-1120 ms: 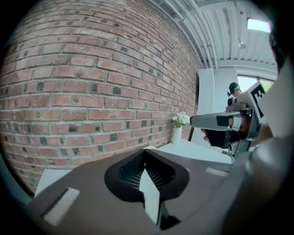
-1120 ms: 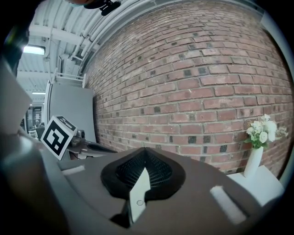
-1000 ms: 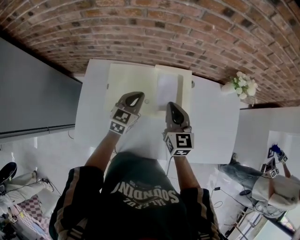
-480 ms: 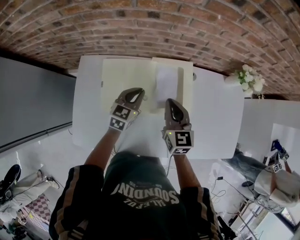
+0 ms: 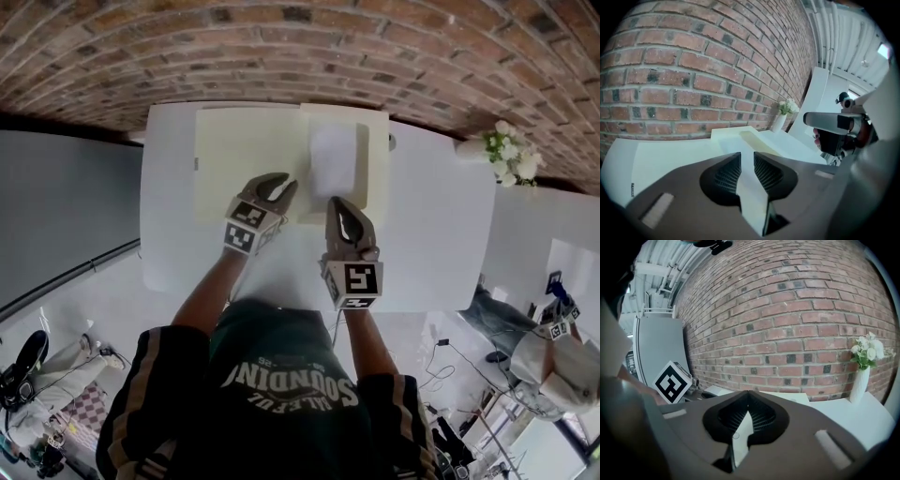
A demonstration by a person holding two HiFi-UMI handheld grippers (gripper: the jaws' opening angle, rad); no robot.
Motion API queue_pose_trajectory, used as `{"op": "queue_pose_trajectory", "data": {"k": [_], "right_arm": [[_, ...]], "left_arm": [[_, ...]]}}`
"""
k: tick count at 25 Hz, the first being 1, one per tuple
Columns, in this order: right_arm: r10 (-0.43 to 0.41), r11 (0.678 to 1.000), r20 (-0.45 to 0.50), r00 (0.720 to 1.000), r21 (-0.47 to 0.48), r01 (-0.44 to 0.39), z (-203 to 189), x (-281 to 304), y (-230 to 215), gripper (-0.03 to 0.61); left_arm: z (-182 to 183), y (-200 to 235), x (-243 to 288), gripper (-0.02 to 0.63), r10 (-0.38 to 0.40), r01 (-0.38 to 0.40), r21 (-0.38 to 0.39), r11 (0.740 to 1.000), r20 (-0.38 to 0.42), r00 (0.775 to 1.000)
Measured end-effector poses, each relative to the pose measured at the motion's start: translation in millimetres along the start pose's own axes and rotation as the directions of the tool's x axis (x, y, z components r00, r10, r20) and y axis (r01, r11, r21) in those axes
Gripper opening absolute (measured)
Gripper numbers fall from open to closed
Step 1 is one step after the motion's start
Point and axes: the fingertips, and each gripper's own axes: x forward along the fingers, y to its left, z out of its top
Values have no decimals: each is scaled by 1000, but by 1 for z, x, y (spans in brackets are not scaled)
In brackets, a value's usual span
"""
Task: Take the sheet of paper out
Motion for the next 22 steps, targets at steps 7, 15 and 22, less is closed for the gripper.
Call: {"op": "queue_pose_trajectory", "data": {"k": [7, 15, 22], "right_arm": [[-27, 999, -12, 1000, 18, 27, -7, 0, -15, 0], [-45, 999, -25, 999, 24, 45, -13, -3, -27, 0], [-54, 997, -49, 997, 47, 56, -25, -8, -35, 0]], "left_arm": [[-8, -2, 19, 100, -28, 27, -52, 998, -25, 999], [-22, 3, 47, 132, -60, 48, -137, 989, -89, 994], [-39, 11, 79, 132, -58, 33, -151, 988, -164, 985]]}}
